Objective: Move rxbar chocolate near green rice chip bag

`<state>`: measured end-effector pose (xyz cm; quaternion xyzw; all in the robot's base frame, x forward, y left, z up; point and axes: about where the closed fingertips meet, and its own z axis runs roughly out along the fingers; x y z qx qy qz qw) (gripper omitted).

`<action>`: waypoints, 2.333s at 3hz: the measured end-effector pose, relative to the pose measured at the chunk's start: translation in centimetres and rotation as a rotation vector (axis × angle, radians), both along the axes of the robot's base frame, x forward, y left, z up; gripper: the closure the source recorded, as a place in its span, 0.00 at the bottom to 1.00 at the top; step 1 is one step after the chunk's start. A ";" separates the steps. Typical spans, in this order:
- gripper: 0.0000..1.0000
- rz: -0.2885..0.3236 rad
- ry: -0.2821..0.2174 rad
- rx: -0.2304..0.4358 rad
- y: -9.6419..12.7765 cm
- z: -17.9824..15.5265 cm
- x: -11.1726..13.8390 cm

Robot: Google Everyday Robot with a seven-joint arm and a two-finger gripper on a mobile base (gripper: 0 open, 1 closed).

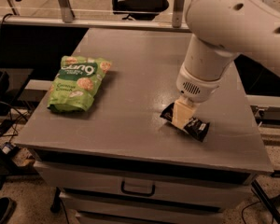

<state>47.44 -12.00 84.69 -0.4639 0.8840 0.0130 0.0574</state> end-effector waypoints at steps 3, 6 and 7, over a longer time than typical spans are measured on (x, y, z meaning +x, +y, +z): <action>1.00 0.254 -0.035 0.166 14.7 2.8 6.8; 0.28 0.348 -0.037 0.172 18.9 1.3 8.8; 0.00 0.350 -0.037 0.172 19.1 1.1 8.8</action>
Offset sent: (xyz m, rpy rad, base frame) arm 0.0777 0.1551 0.0398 0.2011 -0.0421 0.2637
